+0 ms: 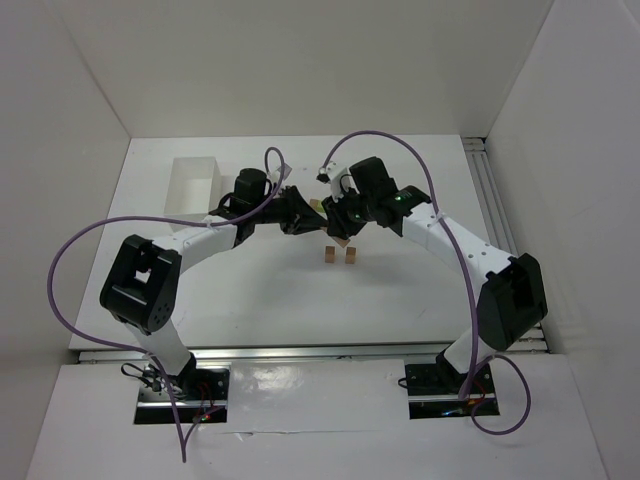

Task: Build the wood block tower

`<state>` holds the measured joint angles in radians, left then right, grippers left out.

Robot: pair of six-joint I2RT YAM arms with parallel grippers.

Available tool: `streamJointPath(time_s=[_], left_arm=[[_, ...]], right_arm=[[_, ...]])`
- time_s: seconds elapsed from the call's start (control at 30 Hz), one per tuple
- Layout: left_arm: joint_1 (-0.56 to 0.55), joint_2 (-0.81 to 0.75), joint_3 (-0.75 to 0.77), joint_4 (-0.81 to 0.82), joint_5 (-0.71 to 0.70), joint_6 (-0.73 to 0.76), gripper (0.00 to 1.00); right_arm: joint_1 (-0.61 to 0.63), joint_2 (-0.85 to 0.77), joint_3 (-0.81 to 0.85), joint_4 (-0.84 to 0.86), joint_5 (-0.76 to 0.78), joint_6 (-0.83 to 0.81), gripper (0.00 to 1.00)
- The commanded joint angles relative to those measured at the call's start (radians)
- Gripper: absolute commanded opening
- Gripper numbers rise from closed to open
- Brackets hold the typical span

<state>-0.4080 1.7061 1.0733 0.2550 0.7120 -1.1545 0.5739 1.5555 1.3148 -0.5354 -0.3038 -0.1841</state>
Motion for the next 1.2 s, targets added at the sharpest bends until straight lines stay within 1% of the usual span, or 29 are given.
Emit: streamJointPath(time_s=[0.0,0.07,0.17,0.27,0.3,0.43,0.47,0.5,0.53,0.57,0.67,0.7,0.73,0.8,0.93,0.97,1.0,1.17], left_arm=[[0.006,-0.022,-0.006,0.035,0.021,0.004,0.0],[0.015,-0.022,-0.006,0.026,0.021,0.013,0.0],[0.015,-0.022,-0.006,0.001,0.012,0.033,0.0],[0.024,-0.031,-0.006,-0.008,0.012,0.042,0.02],[0.024,-0.04,-0.006,-0.008,0.012,0.042,0.0],[0.024,-0.049,-0.007,-0.008,0.003,0.042,0.0],[0.024,-0.049,-0.007,-0.031,0.003,0.055,0.0],[0.024,-0.037,0.008,-0.045,0.003,0.055,0.07],[0.024,-0.028,0.008,-0.045,0.003,0.064,0.17],[0.024,-0.028,0.008,-0.045,0.003,0.064,0.36],[0.034,-0.028,0.008,-0.054,0.003,0.064,0.61],[0.034,-0.037,0.008,-0.054,-0.009,0.073,0.73],[0.034,-0.037,0.017,-0.081,-0.009,0.085,0.78],[0.046,-0.037,0.027,-0.092,-0.019,0.096,0.82],[0.077,-0.046,0.027,-0.138,-0.028,0.105,0.82],[0.087,-0.059,0.027,-0.148,-0.028,0.117,0.82],[0.112,-0.059,0.027,-0.16,-0.037,0.118,0.82],[0.21,-0.118,-0.059,-0.151,-0.025,0.118,0.82]], right_arm=[[0.007,-0.001,0.006,0.026,0.017,-0.003,0.31],[0.007,-0.002,-0.003,0.035,0.028,-0.012,0.31],[0.007,-0.011,-0.012,0.044,0.037,-0.012,0.28],[0.007,-0.011,-0.012,0.045,0.046,-0.012,0.27],[0.007,-0.011,-0.012,0.045,0.046,-0.012,0.27],[0.007,0.0,-0.003,0.035,0.046,-0.012,0.27],[0.007,0.0,-0.003,0.035,0.046,-0.012,0.26],[0.007,0.0,-0.003,0.035,0.046,-0.012,0.26],[0.007,0.0,0.006,0.035,0.046,-0.021,0.26],[0.007,0.012,0.015,0.035,0.046,-0.021,0.26],[0.007,0.023,0.038,0.009,0.055,-0.041,0.24],[0.007,0.023,0.038,-0.003,0.055,-0.041,0.24],[0.007,0.023,0.038,-0.012,0.066,-0.052,0.24],[0.007,0.023,0.038,-0.012,0.083,-0.063,0.24],[0.007,0.023,0.038,-0.021,0.127,-0.103,0.24],[0.007,0.023,0.038,-0.021,0.161,-0.103,0.24],[0.007,0.023,0.038,-0.021,0.172,-0.103,0.26],[0.007,0.046,0.047,-0.021,0.201,-0.158,0.26]])
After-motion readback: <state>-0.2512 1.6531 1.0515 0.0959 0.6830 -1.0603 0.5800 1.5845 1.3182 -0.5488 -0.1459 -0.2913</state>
